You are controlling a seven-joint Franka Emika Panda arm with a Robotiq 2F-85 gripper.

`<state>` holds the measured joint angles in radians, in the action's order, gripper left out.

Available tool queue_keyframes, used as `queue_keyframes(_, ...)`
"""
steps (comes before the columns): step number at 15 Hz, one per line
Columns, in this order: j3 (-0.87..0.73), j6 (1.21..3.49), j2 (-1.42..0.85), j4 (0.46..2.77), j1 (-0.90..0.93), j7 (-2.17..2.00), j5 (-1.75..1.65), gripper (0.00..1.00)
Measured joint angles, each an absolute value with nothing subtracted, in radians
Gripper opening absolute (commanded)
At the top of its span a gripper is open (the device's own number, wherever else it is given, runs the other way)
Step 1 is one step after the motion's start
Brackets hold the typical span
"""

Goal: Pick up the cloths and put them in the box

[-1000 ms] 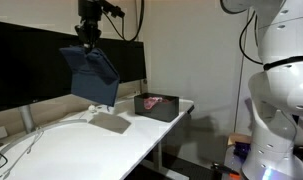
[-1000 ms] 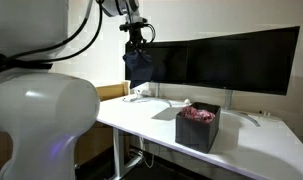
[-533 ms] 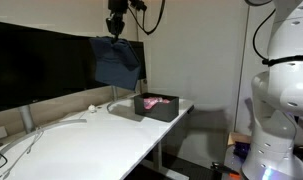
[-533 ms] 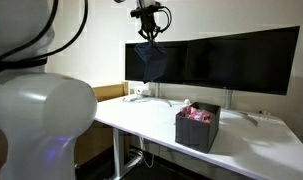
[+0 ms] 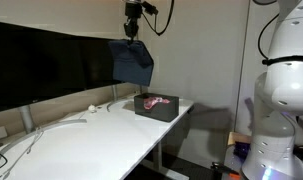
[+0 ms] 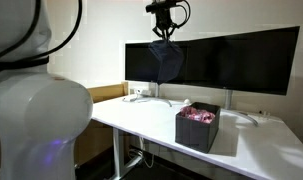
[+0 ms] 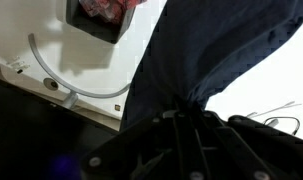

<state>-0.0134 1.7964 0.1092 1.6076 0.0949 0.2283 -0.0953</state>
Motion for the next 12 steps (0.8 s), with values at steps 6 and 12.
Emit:
queue_keyframes(6,-0.055,1.785,0.077,1.610,0.035,0.281,-0.090,0.04)
queue_keyframes(12,-0.078,1.777,0.029,1.614,-0.005,0.286,-0.090,0.04)
